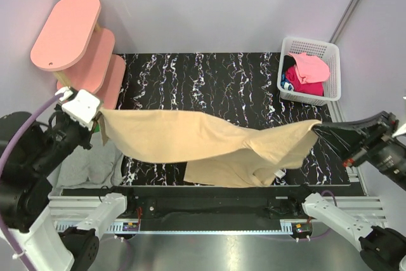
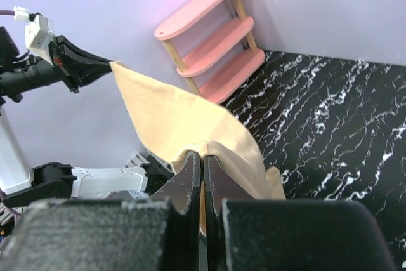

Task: Fold and stack the t-shirts
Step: Flatten the tshirt out

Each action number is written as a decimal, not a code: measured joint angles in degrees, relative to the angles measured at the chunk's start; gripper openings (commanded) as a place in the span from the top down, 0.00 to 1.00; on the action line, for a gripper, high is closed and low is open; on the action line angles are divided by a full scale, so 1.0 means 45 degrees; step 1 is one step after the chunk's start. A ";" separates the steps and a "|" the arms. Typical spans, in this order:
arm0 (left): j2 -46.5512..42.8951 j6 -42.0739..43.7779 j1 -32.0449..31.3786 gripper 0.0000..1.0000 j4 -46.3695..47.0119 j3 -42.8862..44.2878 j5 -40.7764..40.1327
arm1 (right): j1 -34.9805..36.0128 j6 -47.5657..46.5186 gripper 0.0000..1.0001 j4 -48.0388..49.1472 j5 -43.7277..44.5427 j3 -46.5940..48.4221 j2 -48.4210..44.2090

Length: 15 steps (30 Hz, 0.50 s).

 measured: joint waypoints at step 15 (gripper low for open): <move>-0.1481 0.0102 0.0000 1.00 0.2074 -0.5090 0.2399 | -0.2200 -0.0806 1.00 0.0340 0.0044 0.0117 0.0083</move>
